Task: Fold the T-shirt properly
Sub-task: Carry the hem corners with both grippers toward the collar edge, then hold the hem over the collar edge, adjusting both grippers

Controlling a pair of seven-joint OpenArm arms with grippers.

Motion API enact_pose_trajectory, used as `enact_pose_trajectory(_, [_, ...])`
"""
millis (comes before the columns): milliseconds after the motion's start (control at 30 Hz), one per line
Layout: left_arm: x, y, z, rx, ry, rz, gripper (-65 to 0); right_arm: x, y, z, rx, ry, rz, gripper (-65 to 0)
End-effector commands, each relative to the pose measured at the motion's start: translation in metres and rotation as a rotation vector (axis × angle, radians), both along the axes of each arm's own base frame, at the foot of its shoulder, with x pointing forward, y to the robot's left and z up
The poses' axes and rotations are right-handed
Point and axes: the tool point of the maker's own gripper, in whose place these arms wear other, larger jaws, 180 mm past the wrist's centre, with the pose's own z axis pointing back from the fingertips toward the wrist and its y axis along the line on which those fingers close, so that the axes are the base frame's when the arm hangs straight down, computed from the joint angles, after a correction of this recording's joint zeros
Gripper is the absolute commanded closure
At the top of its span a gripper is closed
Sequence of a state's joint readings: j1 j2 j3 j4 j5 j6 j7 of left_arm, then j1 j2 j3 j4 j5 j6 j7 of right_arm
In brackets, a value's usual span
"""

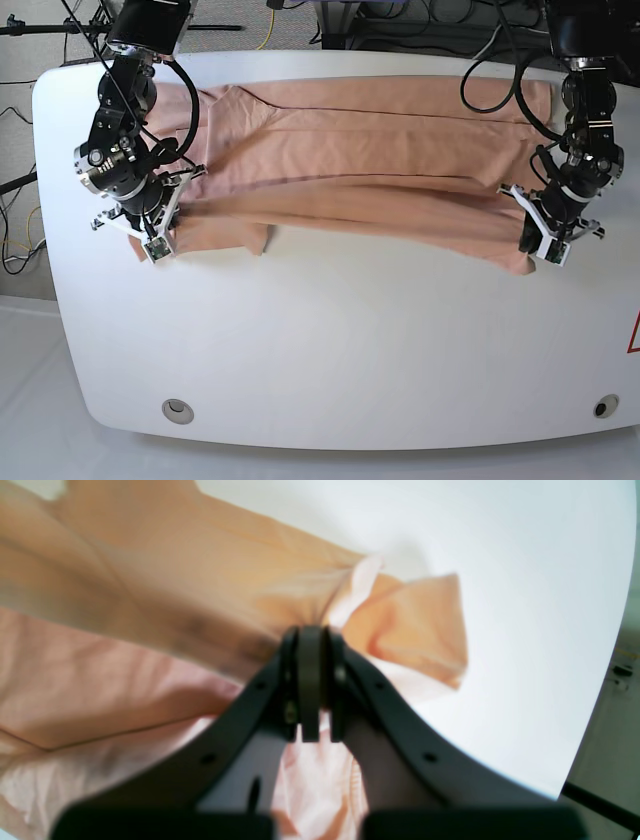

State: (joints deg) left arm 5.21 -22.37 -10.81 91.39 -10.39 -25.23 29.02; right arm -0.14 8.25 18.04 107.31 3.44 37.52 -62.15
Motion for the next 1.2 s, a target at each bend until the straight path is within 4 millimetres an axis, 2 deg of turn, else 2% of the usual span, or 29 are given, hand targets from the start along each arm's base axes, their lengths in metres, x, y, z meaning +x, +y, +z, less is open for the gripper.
enact_pose_trajectory(0, [-0.010,0.007,0.012,0.028,-0.023,0.009,-0.2,-0.003,-0.002,0.012,-0.026,-0.042,0.004,0.0])
enact_pose_trajectory(433, [-0.043,0.009,0.006,0.047,0.018,0.012,-0.4,-0.024,-0.001,-0.001,-0.037,0.007,0.019,-0.1])
enact_pose_trajectory(967, [-0.060,0.001,-0.001,0.052,0.047,-0.013,-0.3,-0.038,-0.002,-0.004,-0.053,0.033,0.018,0.0])
enact_pose_trajectory(1167, [-0.075,0.005,-0.012,0.056,0.078,-0.014,-0.2,-0.045,-0.004,-0.011,-0.048,0.057,0.020,0.0])
